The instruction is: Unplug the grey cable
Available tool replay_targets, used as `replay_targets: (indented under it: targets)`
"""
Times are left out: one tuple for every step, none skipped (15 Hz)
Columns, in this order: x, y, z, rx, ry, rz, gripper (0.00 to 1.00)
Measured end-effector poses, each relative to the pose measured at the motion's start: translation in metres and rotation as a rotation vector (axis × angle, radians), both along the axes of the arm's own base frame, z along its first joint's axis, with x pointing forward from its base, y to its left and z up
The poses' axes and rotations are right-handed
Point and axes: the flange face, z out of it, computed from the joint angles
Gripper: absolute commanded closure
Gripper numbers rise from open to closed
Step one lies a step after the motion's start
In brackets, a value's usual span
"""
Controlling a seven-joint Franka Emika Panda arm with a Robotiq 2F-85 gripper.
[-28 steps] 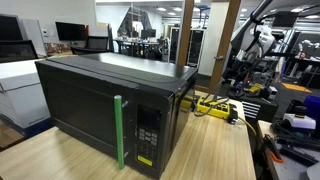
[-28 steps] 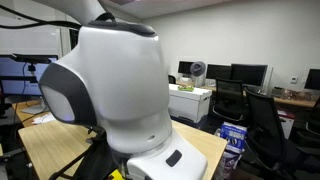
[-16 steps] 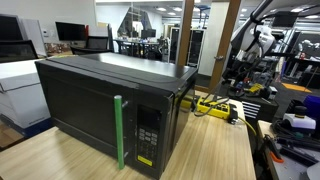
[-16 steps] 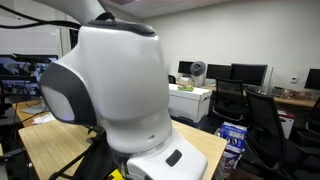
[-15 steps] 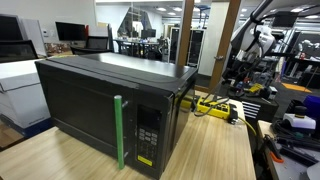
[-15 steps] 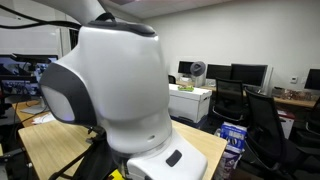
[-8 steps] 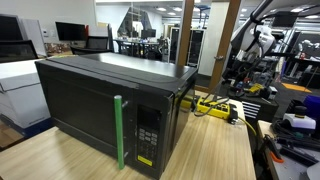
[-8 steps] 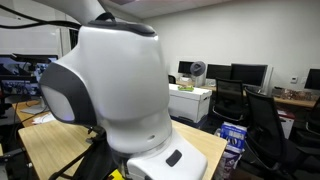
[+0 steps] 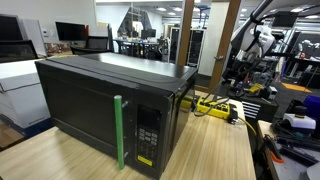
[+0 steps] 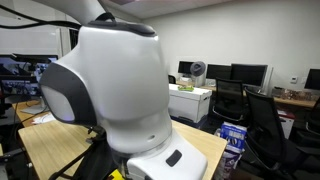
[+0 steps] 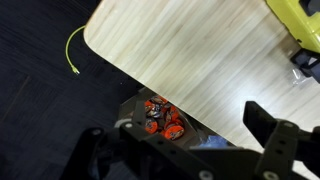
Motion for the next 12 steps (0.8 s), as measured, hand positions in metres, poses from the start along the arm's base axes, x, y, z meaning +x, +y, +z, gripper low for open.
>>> replay_targets:
  targets:
    - [0.000,0.000,0.000,-0.001,0.002,0.002,0.00]
    - [-0.001,0.000,0.000,-0.007,0.018,0.013,0.00]
    - [-0.002,0.000,0.000,-0.013,0.038,0.024,0.00]
    - [-0.003,0.000,-0.001,-0.021,0.070,0.037,0.00]
    - [-0.004,0.001,-0.001,-0.035,0.115,0.055,0.00]
    - [-0.004,0.001,-0.001,-0.043,0.141,0.061,0.00]
    - [-0.004,0.006,-0.003,-0.031,0.221,0.091,0.00]
    - [-0.003,0.007,-0.003,-0.030,0.226,0.094,0.00]
    - [-0.004,0.009,-0.003,-0.012,0.260,0.111,0.00]
    - [-0.004,0.012,-0.002,0.005,0.291,0.125,0.00]
    - [-0.003,0.015,-0.001,0.022,0.322,0.138,0.00]
    - [-0.002,0.019,0.002,0.038,0.352,0.152,0.00]
